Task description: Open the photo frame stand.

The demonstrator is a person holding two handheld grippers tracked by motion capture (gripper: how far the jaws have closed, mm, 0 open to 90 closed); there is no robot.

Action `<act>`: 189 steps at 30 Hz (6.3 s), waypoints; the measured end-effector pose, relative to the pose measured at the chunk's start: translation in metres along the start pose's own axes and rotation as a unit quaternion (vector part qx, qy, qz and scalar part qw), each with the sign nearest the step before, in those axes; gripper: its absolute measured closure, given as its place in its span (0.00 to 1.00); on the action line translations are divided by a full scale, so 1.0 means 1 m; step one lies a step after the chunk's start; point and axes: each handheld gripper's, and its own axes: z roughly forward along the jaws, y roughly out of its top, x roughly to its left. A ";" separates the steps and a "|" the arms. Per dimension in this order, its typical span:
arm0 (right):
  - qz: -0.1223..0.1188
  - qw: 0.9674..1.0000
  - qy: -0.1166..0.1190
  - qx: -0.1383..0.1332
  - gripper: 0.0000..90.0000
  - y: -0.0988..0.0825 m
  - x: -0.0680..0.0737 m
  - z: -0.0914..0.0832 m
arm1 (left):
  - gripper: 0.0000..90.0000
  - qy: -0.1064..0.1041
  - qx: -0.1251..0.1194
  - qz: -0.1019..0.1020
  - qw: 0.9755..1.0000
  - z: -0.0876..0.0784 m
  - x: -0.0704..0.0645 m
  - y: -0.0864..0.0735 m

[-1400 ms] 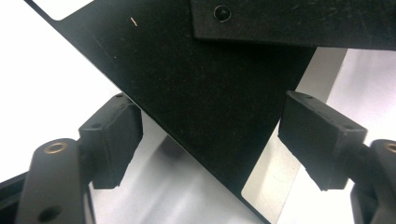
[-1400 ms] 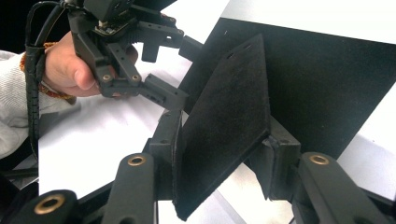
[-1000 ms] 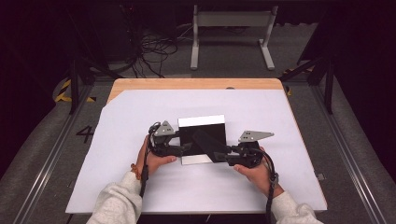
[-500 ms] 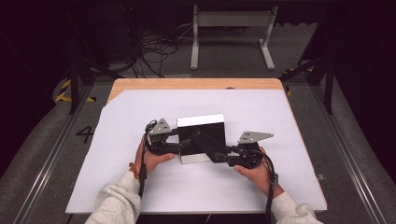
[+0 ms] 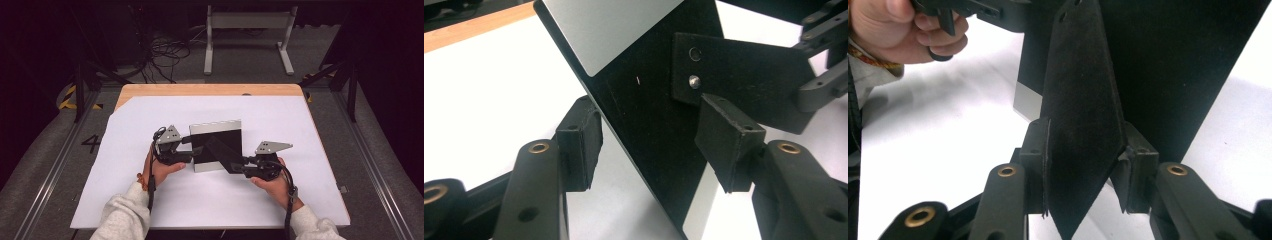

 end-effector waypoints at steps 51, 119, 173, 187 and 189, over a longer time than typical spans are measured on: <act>-0.094 0.993 -0.035 0.061 0.76 -0.002 0.013 0.003 | 0.72 0.027 0.085 0.102 0.991 0.023 -0.031 -0.017; -0.116 0.989 -0.025 0.090 0.87 -0.009 0.026 0.008 | 0.72 0.046 0.080 0.114 0.989 0.014 -0.025 -0.017; -0.127 0.989 -0.024 0.070 0.82 -0.004 0.031 -0.013 | 0.76 0.050 0.094 0.120 0.987 0.013 -0.030 -0.021; -0.134 0.988 -0.058 0.052 0.82 -0.002 0.026 -0.031 | 0.81 0.046 0.090 0.120 0.988 0.001 -0.028 -0.021; -0.133 0.988 -0.069 0.046 0.82 -0.001 0.025 -0.032 | 0.82 0.047 0.086 0.122 0.988 -0.002 -0.029 -0.021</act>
